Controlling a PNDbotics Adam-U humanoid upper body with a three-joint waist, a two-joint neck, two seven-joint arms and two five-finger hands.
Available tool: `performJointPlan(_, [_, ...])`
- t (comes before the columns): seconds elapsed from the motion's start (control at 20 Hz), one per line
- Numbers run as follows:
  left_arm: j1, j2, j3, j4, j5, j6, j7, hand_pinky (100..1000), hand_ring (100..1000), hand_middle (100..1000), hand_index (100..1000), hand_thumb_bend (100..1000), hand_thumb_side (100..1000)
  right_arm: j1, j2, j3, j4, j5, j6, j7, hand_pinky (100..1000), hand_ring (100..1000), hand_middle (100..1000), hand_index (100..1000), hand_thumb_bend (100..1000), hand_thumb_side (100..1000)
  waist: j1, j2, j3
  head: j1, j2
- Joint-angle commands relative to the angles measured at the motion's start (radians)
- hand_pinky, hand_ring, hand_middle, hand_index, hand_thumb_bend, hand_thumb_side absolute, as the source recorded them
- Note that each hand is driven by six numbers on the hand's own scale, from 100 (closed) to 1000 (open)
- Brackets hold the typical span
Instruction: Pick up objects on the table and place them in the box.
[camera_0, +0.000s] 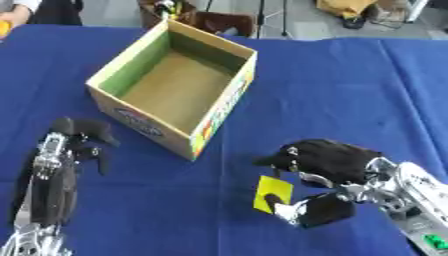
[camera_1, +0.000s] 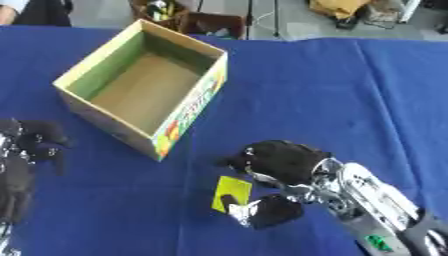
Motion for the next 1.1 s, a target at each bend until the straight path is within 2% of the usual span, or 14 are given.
performJointPlan(0.05, [-0.004, 0.006, -0.004, -0.01, -0.005, -0.001, -0.005, 238, 522, 464, 602, 100, 983, -0.002, -0.023, -0.003, -0.003, 0.025, -0.011, 0.018, 818, 860, 731, 1000, 100, 1000, 0.002, -0.015, -0.001, -0.001, -0.006])
performJointPlan(0.4, [-0.004, 0.005, -0.004, -0.009, -0.005, -0.001, -0.006, 239, 522, 464, 603, 100, 983, 0.003, -0.021, -0.005, -0.003, 0.035, -0.016, 0.023, 821, 863, 755, 1000, 100, 1000, 0.002, -0.014, -0.003, -0.002, -0.005])
performJointPlan(0.6, [-0.003, 0.005, -0.004, -0.008, -0.008, -0.001, -0.009, 239, 524, 464, 603, 100, 984, 0.001, -0.022, -0.013, -0.012, 0.062, -0.02, 0.009, 832, 887, 815, 1000, 100, 1000, 0.002, -0.012, -0.007, -0.002, -0.008])
performJointPlan(0.95, [-0.004, 0.005, -0.004, -0.006, -0.011, 0.0, -0.015, 240, 525, 465, 604, 100, 989, 0.008, -0.015, -0.03, -0.034, 0.141, -0.03, -0.049, 826, 896, 841, 1000, 100, 1000, 0.001, -0.011, -0.013, -0.005, -0.01])
performJointPlan(1.1, [-0.004, 0.004, -0.003, -0.006, -0.011, -0.001, -0.015, 240, 525, 465, 604, 100, 988, 0.012, -0.005, -0.044, -0.073, 0.185, -0.032, -0.089, 827, 897, 841, 1000, 100, 1000, 0.003, -0.011, -0.016, -0.006, -0.01])
